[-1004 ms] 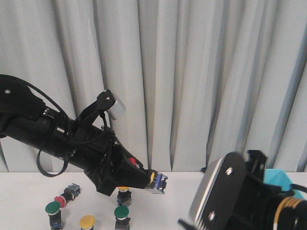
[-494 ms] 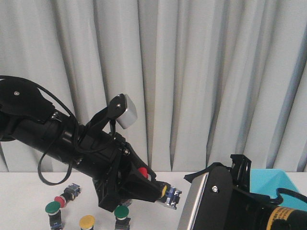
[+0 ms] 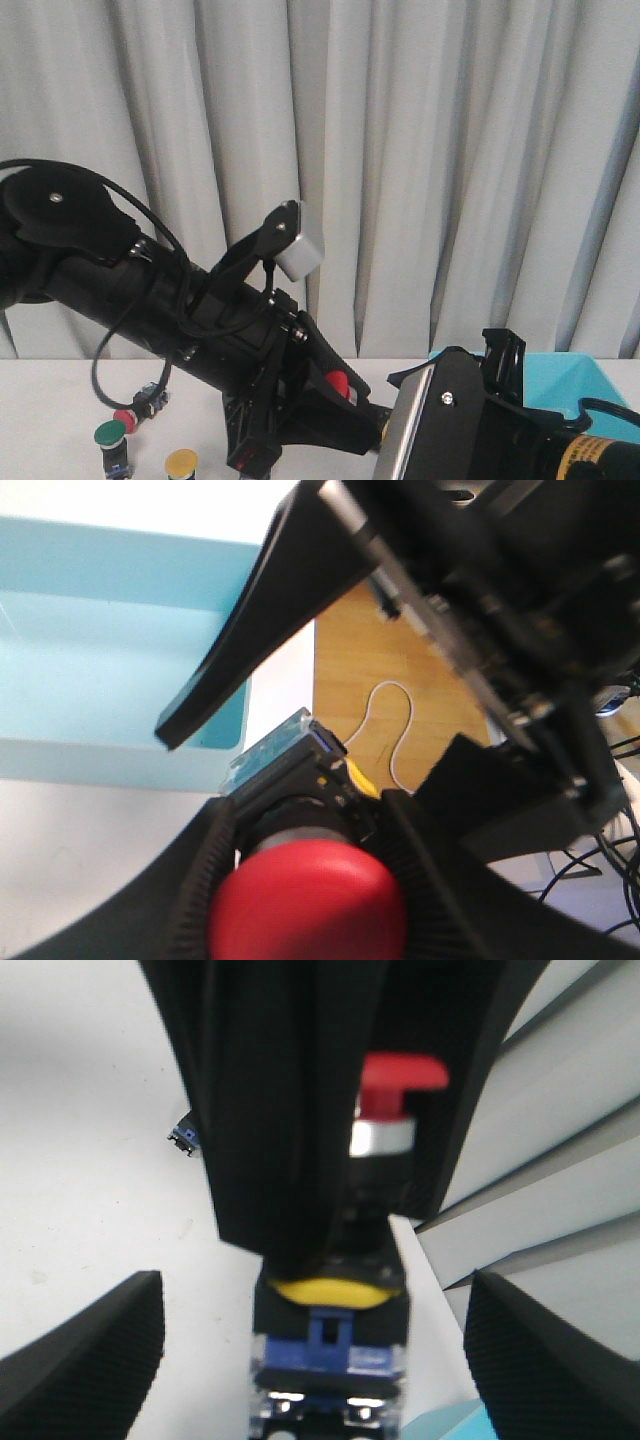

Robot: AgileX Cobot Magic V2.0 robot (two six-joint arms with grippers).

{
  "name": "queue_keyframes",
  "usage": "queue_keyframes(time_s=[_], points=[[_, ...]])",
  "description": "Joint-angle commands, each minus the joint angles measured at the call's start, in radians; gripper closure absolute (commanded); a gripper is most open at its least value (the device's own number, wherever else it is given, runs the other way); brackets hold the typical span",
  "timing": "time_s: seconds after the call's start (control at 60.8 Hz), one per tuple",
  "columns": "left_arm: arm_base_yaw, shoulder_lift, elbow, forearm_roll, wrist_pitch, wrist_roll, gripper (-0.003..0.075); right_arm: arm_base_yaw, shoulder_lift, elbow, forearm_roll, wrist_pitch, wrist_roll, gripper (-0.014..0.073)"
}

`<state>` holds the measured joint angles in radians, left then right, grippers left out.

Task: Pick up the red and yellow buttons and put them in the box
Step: 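Carry the red button toward the right gripper and hand it over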

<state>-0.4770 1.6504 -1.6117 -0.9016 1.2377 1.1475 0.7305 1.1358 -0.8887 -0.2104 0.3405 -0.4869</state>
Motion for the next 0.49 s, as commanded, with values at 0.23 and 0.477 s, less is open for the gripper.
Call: queue_keyframes(time_s=[0.23,0.477], points=[[-0.006,-0.088,-0.025,-0.078,0.013,-0.084,0.0727,-0.002,-0.019,-0.035,-0.010,-0.102,0.071,0.0097],[-0.006,-0.088,-0.025,-0.080,0.013,-0.114,0.0727,-0.002,-0.019,-0.035,-0.009,-0.140,0.097,0.0256]])
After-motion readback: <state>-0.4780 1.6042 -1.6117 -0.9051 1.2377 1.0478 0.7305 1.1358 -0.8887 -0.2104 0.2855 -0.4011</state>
